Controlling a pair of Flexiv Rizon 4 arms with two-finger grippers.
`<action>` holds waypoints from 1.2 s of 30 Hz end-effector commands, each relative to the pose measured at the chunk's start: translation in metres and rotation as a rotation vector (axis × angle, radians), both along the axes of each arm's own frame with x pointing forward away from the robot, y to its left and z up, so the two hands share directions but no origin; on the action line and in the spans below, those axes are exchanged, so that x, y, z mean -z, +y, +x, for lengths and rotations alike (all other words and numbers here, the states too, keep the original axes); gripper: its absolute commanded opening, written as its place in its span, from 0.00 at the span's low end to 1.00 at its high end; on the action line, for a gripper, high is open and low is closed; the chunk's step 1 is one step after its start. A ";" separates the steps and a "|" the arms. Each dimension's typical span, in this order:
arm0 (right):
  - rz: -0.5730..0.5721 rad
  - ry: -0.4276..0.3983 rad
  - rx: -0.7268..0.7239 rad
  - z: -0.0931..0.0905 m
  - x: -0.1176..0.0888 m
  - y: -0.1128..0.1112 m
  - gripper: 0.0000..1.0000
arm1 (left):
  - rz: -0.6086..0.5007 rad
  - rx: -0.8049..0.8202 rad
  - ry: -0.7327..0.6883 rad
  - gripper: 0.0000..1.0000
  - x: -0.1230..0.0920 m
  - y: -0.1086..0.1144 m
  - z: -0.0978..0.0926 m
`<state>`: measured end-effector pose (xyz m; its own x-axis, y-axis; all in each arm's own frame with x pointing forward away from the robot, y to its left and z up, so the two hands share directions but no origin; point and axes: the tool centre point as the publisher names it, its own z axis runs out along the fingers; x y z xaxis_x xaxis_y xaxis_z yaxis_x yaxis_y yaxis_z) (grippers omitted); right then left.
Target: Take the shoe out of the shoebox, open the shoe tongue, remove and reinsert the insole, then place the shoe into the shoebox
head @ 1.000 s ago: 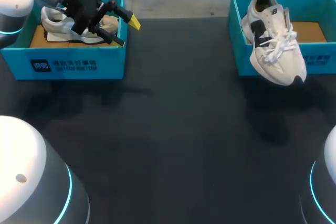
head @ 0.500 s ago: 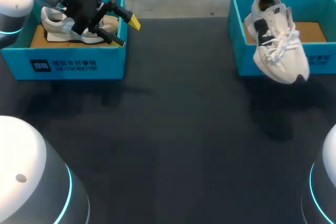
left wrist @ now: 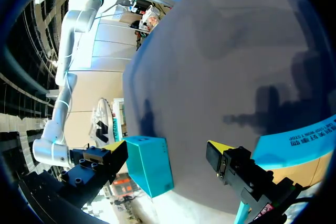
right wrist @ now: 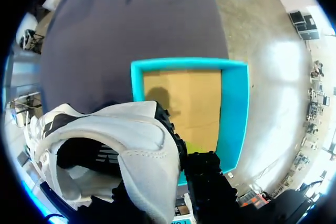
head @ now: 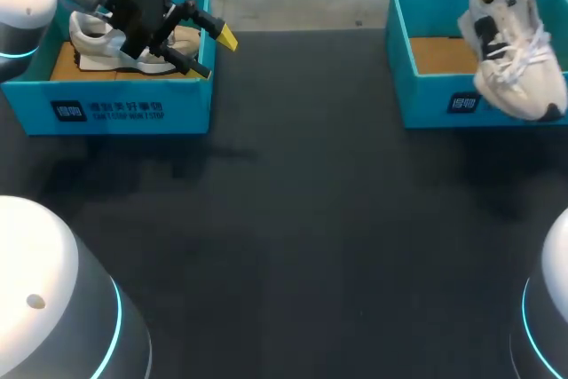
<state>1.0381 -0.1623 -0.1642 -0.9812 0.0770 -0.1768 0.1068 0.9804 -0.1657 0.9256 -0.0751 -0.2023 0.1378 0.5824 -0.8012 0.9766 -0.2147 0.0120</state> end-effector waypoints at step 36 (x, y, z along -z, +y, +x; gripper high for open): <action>-0.012 0.012 0.096 0.016 0.023 -0.103 0.00 | 0.002 -0.001 -0.002 1.00 0.000 0.000 -0.001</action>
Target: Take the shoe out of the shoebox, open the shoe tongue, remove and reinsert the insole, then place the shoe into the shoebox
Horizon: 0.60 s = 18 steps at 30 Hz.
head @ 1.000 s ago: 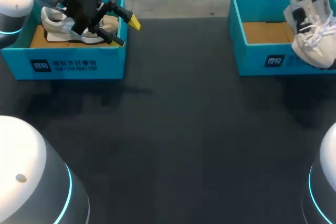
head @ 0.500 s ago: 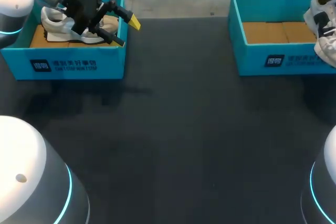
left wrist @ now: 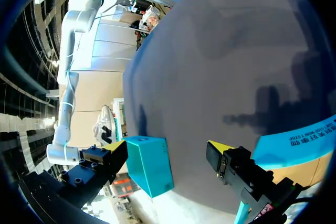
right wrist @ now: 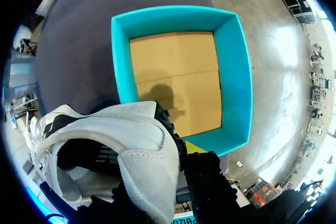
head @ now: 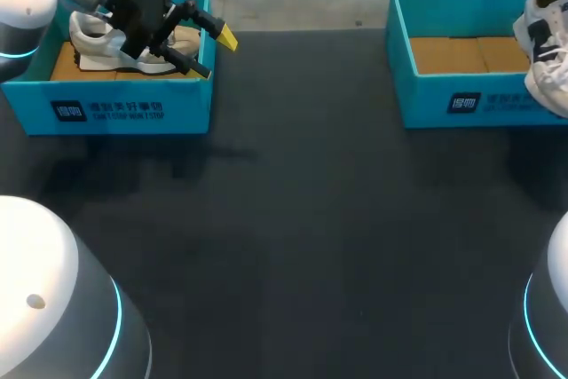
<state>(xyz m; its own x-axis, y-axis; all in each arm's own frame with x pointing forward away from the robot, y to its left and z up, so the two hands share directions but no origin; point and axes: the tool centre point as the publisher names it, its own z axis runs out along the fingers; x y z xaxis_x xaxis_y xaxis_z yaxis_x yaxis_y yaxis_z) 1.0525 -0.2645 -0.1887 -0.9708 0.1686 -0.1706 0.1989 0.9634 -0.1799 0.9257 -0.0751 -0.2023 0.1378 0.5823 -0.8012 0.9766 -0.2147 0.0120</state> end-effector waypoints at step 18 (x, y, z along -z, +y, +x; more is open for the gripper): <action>-0.022 0.031 0.075 0.010 0.008 -0.051 0.00 | 0.002 -0.001 -0.002 1.00 0.000 0.000 -0.001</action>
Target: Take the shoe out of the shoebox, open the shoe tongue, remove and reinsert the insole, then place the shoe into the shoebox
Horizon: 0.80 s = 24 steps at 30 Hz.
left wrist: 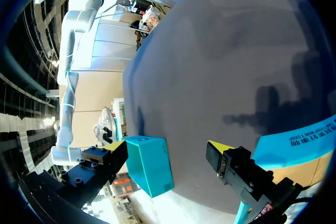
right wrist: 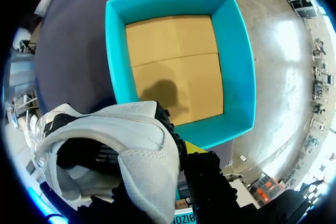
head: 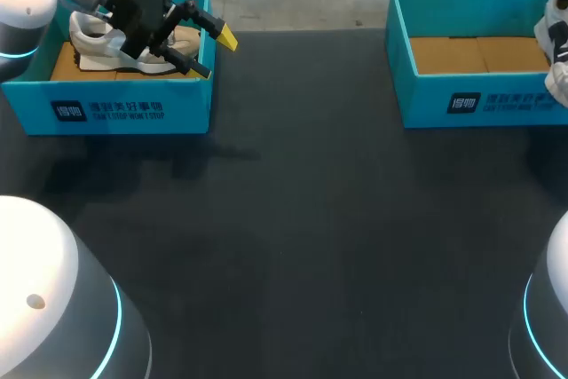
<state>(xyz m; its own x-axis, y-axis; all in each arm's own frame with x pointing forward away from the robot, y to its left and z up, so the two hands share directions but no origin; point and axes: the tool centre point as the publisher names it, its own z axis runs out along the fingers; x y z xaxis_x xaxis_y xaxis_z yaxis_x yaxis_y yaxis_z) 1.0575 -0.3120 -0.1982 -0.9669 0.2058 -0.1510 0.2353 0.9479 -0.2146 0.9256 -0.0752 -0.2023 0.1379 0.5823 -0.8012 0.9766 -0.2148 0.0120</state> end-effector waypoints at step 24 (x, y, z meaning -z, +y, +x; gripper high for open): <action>0.031 -0.122 0.976 -0.022 -0.010 -0.038 0.00 | 0.002 -0.001 -0.002 1.00 0.000 0.000 -0.001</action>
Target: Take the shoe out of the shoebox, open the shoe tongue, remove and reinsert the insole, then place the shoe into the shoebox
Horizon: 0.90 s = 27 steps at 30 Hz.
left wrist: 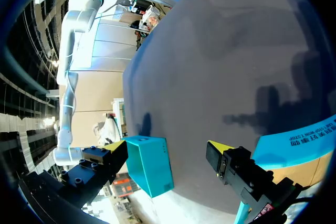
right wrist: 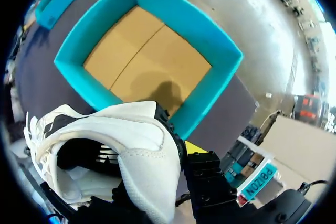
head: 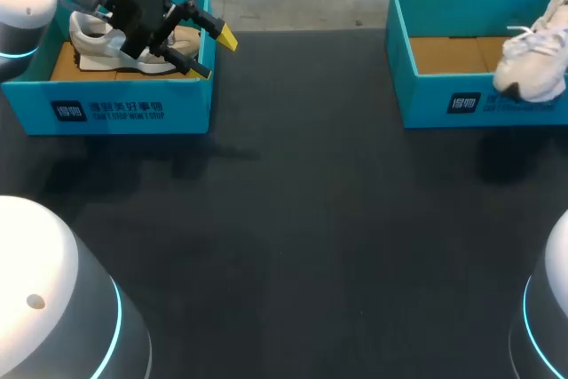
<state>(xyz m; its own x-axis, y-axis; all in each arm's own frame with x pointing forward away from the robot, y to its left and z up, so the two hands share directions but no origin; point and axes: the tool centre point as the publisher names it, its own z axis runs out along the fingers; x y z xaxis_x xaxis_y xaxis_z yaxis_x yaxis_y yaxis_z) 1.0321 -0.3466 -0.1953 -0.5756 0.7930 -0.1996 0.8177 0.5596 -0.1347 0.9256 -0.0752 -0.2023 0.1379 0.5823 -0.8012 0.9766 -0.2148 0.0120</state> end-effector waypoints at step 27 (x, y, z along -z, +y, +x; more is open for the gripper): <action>-0.017 0.018 0.600 -0.016 -0.006 -0.014 0.00 | 0.002 -0.001 -0.002 1.00 0.000 0.000 -0.001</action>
